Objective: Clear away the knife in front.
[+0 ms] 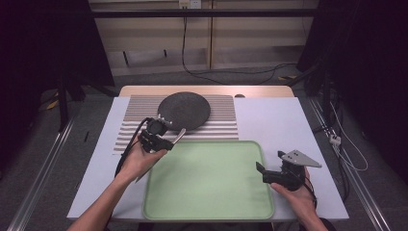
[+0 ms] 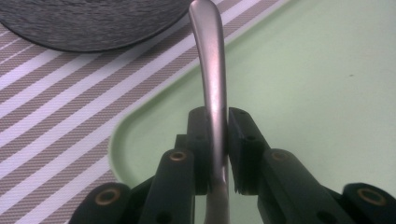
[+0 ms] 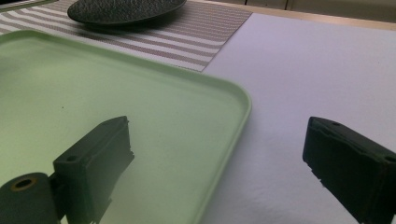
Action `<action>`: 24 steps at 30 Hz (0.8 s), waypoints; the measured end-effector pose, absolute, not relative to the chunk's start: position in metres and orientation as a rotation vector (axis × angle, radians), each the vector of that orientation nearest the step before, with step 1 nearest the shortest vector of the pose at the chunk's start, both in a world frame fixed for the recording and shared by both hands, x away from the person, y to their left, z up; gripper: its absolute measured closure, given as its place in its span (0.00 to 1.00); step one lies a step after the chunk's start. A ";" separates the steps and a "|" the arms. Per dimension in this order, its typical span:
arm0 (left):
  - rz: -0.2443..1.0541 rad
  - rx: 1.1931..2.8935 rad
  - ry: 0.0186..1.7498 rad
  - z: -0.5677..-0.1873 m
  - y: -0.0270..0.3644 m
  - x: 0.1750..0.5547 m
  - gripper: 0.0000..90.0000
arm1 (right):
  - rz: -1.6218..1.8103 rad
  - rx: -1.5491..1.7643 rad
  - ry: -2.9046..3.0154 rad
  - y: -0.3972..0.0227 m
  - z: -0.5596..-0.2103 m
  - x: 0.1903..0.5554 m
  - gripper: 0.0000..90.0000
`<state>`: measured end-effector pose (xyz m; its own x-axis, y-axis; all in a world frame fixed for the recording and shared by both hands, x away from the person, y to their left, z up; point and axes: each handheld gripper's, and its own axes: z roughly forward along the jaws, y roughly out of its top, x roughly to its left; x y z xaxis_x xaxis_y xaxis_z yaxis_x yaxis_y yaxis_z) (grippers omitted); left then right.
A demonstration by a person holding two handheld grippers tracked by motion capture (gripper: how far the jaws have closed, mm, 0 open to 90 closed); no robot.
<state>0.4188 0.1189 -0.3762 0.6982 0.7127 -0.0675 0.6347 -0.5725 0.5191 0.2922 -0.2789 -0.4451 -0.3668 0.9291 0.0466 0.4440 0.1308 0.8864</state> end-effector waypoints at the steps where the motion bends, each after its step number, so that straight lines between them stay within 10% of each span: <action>1: 0.206 2.402 1.024 -0.377 0.118 0.418 0.89 | 1.183 1.319 1.880 -0.279 -0.445 0.292 0.09; 24: 0.168 2.502 1.030 -0.417 0.089 0.401 0.89 | 1.185 1.306 1.892 -0.278 -0.445 0.292 0.09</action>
<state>0.4014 0.0889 -0.4173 0.7174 0.6949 -0.0492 0.6432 -0.6335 0.4301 0.2918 -0.2780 -0.4450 -0.3784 0.9247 0.0426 0.4420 0.1400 0.8860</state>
